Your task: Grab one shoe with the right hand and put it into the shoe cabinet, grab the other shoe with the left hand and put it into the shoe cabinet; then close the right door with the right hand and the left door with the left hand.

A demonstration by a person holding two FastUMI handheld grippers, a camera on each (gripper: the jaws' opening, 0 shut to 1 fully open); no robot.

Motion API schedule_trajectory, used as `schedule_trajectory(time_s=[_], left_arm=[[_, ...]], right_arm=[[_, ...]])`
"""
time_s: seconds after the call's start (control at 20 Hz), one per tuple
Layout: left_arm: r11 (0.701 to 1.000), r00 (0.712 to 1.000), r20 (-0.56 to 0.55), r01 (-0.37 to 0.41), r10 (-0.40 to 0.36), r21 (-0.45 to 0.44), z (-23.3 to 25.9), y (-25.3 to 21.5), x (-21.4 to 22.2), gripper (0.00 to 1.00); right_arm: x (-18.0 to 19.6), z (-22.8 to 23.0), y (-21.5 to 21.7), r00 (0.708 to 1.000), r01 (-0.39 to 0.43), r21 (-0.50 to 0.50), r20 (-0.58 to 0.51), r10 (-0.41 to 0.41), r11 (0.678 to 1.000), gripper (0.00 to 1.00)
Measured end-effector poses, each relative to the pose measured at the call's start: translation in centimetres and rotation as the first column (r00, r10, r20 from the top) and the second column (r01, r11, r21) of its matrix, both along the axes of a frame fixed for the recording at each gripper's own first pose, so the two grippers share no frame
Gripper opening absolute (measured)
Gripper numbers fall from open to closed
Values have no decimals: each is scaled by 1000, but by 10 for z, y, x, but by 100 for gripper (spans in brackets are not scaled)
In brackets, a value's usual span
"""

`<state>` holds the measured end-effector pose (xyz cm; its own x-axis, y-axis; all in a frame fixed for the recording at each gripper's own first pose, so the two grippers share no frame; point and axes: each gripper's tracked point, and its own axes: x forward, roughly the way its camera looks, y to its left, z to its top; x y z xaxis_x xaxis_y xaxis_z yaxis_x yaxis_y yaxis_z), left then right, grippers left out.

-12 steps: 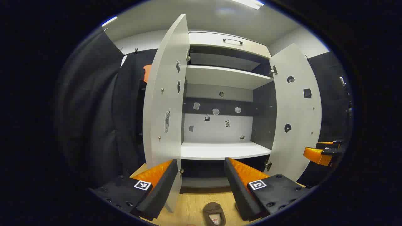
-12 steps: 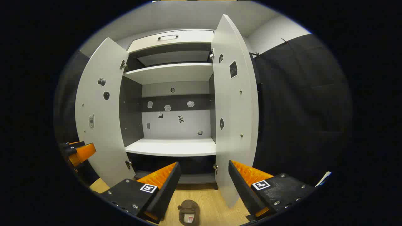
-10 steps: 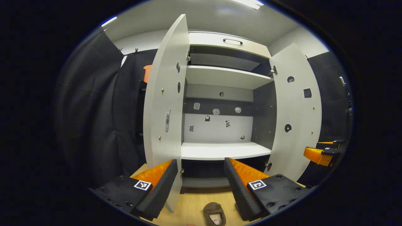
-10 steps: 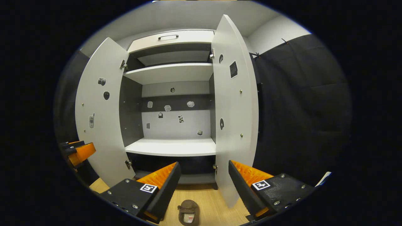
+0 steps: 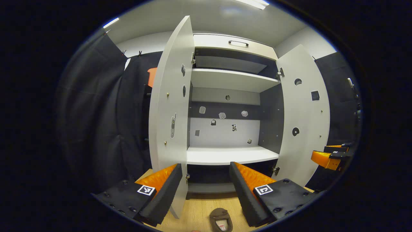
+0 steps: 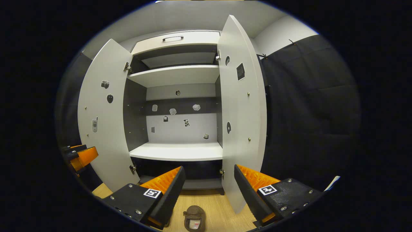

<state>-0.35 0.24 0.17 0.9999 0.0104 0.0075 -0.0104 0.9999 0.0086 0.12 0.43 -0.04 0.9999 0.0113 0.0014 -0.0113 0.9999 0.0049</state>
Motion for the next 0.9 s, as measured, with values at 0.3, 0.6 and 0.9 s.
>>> schedule_trajectory(time_s=[0.3, 0.6, 0.9], left_arm=[[1000, 1000, 0, -6, 6, 1, 0, 1, 0, 96], [1000, 1000, -7, -5, 5, 4, -3, 0, -1, 96], [1000, 1000, -10, -15, 15, 5, -6, 3, -3, 96]], right_arm=[[1, -5, 1, 1000, -1, -3, -10, 1, 1000, 94], [7, -37, 6, 998, -15, 3, -67, 15, 1000, 94], [16, -122, 15, 980, -37, 5, -197, 37, 999, 94]])
